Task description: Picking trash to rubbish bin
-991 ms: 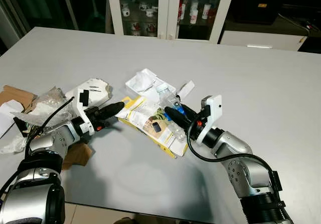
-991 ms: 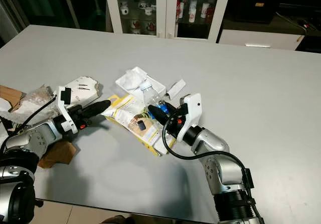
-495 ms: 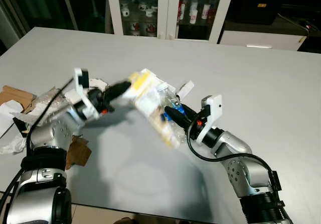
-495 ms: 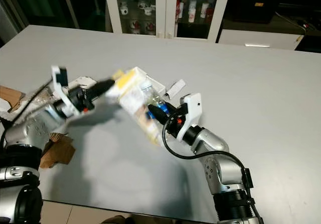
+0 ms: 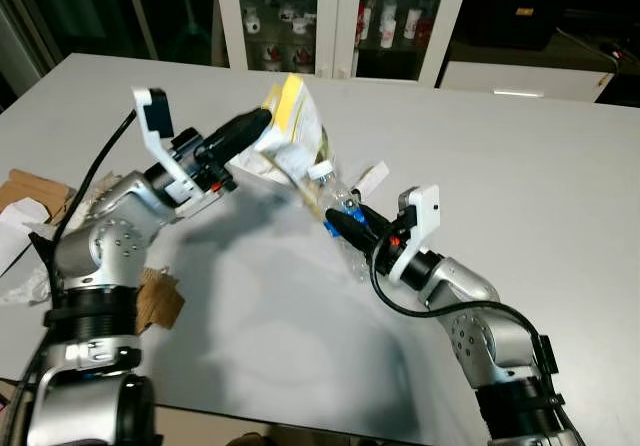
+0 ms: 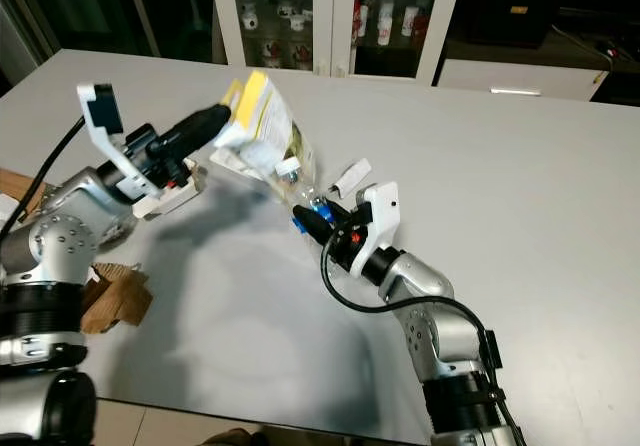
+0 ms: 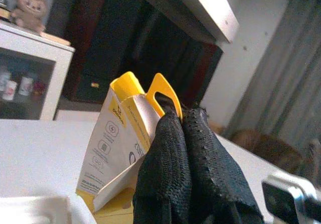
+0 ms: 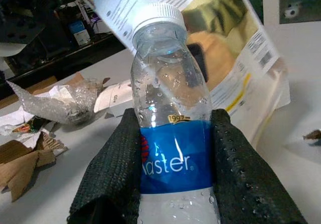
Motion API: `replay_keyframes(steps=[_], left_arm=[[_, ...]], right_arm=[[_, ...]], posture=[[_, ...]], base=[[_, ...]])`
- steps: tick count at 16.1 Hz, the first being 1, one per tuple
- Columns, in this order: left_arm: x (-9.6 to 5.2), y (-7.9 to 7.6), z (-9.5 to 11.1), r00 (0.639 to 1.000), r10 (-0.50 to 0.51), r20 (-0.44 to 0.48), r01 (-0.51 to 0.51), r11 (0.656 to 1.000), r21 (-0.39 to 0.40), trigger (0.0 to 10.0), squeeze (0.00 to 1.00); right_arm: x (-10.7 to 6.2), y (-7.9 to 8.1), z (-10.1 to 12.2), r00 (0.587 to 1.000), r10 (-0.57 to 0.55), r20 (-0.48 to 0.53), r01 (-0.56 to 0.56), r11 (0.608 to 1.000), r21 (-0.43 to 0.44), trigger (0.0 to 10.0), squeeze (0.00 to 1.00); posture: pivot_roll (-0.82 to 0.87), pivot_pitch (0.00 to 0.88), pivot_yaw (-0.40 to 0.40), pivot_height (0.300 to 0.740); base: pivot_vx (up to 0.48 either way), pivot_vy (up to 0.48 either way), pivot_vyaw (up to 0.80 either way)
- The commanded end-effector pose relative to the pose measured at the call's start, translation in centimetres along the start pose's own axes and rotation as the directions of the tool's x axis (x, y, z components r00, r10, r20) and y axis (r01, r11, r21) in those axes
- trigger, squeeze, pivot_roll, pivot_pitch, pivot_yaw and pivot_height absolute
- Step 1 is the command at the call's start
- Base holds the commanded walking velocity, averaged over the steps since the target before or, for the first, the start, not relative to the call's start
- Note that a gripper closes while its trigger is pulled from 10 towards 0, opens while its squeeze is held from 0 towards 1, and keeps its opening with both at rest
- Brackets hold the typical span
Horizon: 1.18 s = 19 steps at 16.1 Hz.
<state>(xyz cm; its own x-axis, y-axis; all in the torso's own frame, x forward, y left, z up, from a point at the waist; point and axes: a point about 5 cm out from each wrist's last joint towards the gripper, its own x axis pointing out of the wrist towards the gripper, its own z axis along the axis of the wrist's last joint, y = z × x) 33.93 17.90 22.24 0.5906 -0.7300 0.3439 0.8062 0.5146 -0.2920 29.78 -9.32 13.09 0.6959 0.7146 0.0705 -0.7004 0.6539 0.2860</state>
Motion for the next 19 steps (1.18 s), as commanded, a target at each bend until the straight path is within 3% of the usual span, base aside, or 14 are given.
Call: replay_keyframes(steps=[1,3,7,9,10,11,12,13,14,15,16,18,19], left_arm=[[0.6,-0.5,1.1,0.999,0.001,0.050,-0.002,1.000,0.019,10.0,0.00],[2.0,-1.1,2.2,0.986,0.069,0.152,-0.073,0.997,0.020,10.0,0.00],[3.5,-1.5,2.2,0.954,0.211,0.211,-0.240,0.963,0.124,10.0,0.00],[4.3,-2.1,2.5,0.926,0.266,0.267,-0.325,0.921,0.212,10.0,0.00],[4.7,-2.3,2.7,0.908,0.306,0.287,-0.391,0.865,0.314,10.0,0.00],[4.8,-2.3,2.7,0.902,0.318,0.293,-0.408,0.848,0.337,10.0,0.00],[4.8,-2.2,3.2,0.875,0.348,0.336,-0.471,0.773,0.426,10.0,0.00],[4.8,-2.2,3.3,0.867,0.355,0.350,-0.487,0.753,0.443,10.0,0.00],[4.6,-1.9,3.9,0.839,0.380,0.390,-0.539,0.684,0.491,10.0,0.00],[4.4,-1.6,4.1,0.820,0.407,0.402,-0.572,0.613,0.545,10.0,0.00],[4.1,-1.1,3.6,0.813,0.435,0.387,-0.581,0.565,0.586,10.0,0.00],[3.4,-0.4,2.9,0.790,0.478,0.384,-0.607,0.526,0.595,10.0,0.00],[2.5,0.2,2.1,0.768,0.513,0.382,-0.624,0.468,0.626,10.0,0.00]], right_arm=[[0.0,-0.2,0.1,1.000,-0.010,0.006,0.010,1.000,-0.007,10.0,0.00],[0.0,-0.3,0.2,1.000,-0.013,0.011,0.013,1.000,-0.010,10.0,0.00],[0.1,-0.6,0.7,0.999,-0.028,0.026,0.028,0.999,-0.018,10.0,0.00],[0.0,-1.2,1.2,0.997,-0.063,0.046,0.064,0.998,-0.028,10.0,0.00],[0.0,-1.7,1.7,0.992,-0.104,0.070,0.107,0.994,-0.037,10.0,0.00],[0.0,-1.9,1.8,0.990,-0.117,0.076,0.120,0.992,-0.034,10.0,0.00],[0.1,-2.5,2.3,0.977,-0.183,0.114,0.189,0.981,-0.044,10.0,0.00],[0.2,-2.7,2.5,0.972,-0.201,0.123,0.207,0.977,-0.042,10.0,0.00],[0.1,-3.2,3.0,0.952,-0.257,0.163,0.267,0.963,-0.042,10.0,0.00],[-0.1,-4.3,4.1,0.903,-0.359,0.234,0.373,0.928,-0.015,10.0,0.00],[-0.4,-5.1,5.0,0.857,-0.431,0.284,0.448,0.894,0.003,10.0,0.00],[-0.7,-5.8,5.7,0.814,-0.484,0.321,0.509,0.861,0.008,10.0,0.00],[-1.0,-6.3,6.2,0.779,-0.519,0.350,0.547,0.837,0.024,10.0,0.00]], posture=[[0.02,0.049,-0.003,0.740],[0.02,0.044,-0.002,0.740],[0.03,0.039,-0.004,0.740],[0.02,0.034,-0.003,0.740],[0.02,0.031,-0.002,0.740],[0.02,0.031,-0.002,0.740],[0.03,0.028,-0.002,0.740],[0.03,0.028,-0.002,0.740],[0.03,0.022,-0.001,0.740],[0.03,0.021,0.001,0.740],[0.03,0.021,0.001,0.740],[0.03,0.021,0.002,0.740],[0.03,0.021,0.001,0.740]], base=[[0.000,0.000,0.00],[0.000,0.000,0.00],[0.000,0.000,0.00],[0.000,0.000,0.00],[0.000,0.000,0.00],[0.000,0.000,0.00],[0.000,0.000,0.00],[0.000,0.000,0.00],[0.000,0.000,0.00],[0.000,0.000,0.00],[0.000,0.000,0.00],[0.000,0.000,0.00],[0.000,0.000,0.00]])
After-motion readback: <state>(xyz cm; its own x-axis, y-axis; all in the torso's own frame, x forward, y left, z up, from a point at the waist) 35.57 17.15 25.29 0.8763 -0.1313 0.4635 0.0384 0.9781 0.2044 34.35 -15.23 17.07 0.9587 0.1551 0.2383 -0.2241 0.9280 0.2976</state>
